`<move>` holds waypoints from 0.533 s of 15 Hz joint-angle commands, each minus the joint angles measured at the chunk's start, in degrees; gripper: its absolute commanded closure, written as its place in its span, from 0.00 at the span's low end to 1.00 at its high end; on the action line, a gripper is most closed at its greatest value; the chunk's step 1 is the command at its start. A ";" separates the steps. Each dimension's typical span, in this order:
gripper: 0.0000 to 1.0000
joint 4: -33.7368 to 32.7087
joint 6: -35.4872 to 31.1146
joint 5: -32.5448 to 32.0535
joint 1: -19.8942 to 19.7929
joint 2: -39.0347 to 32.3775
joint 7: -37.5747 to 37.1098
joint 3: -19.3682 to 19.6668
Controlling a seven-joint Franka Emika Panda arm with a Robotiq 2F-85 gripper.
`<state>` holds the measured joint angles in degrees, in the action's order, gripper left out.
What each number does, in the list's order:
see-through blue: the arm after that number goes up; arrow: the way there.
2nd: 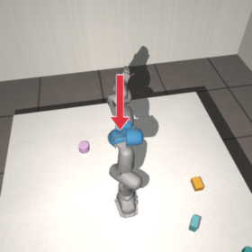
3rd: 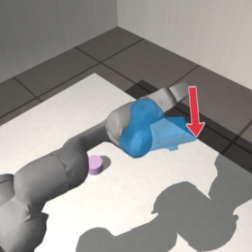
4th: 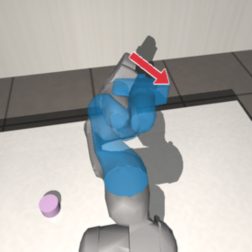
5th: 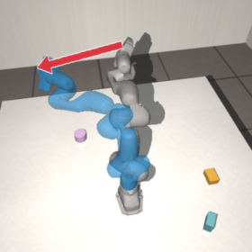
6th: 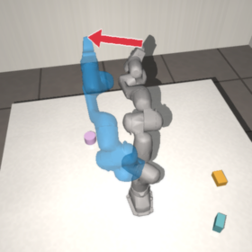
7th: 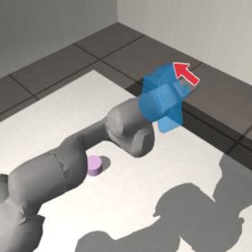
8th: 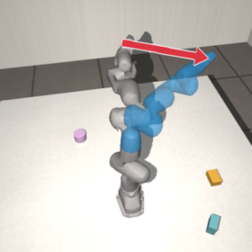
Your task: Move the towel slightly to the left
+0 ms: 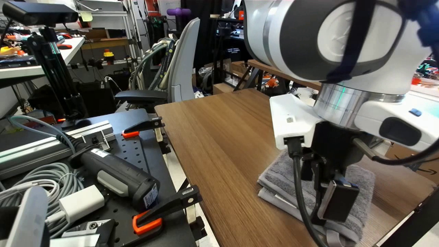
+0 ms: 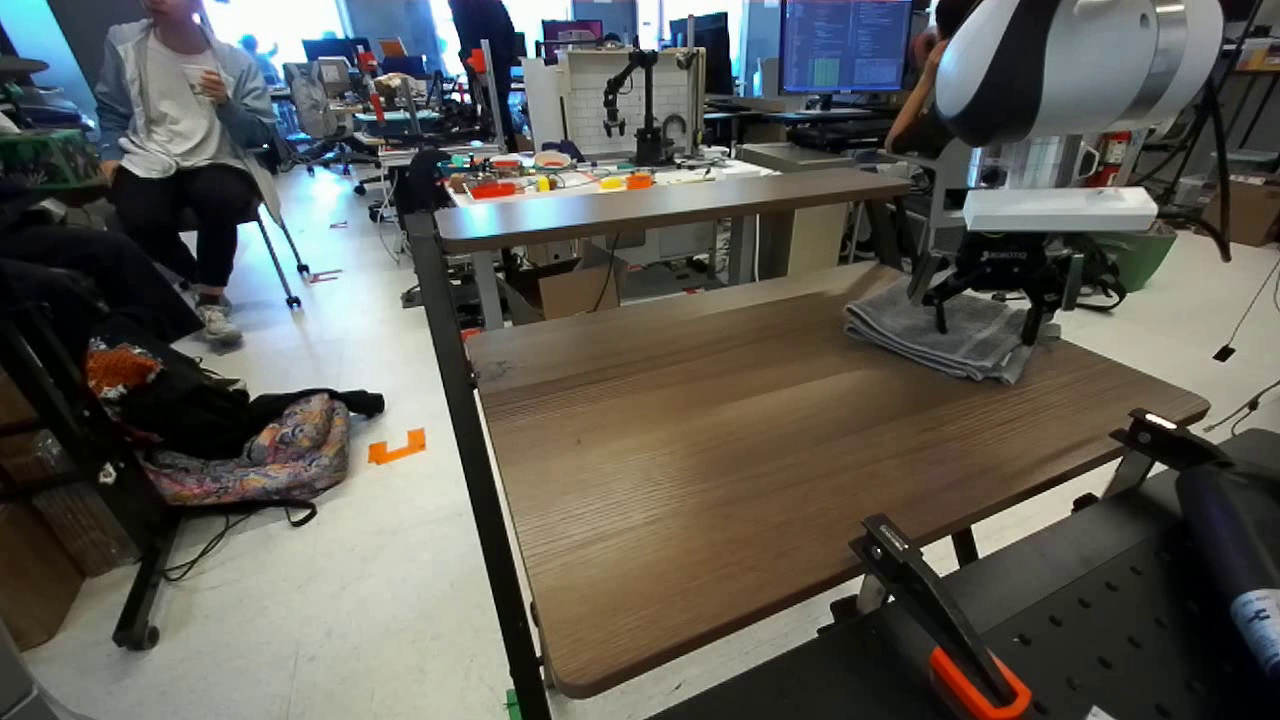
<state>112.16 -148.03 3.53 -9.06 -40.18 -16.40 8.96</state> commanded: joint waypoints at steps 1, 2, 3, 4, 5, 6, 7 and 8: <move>0.00 6.21 0.50 2.49 -0.84 3.83 6.16 -3.24; 0.00 7.88 0.25 2.51 -0.70 5.03 7.28 -3.82; 0.00 9.20 0.00 2.52 -0.69 5.78 8.43 -4.38; 0.00 10.60 0.05 2.52 -0.55 6.67 9.40 -4.97; 0.00 11.89 0.24 2.50 -0.26 7.52 10.07 -5.54; 0.00 13.04 0.08 2.65 -0.22 8.10 10.84 -6.20; 0.00 14.24 0.18 2.75 -0.08 8.81 11.59 -6.91; 0.00 15.31 -0.02 2.87 -0.05 9.12 12.35 -7.55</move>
<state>122.89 -147.99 4.20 -9.00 -33.96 -7.88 3.34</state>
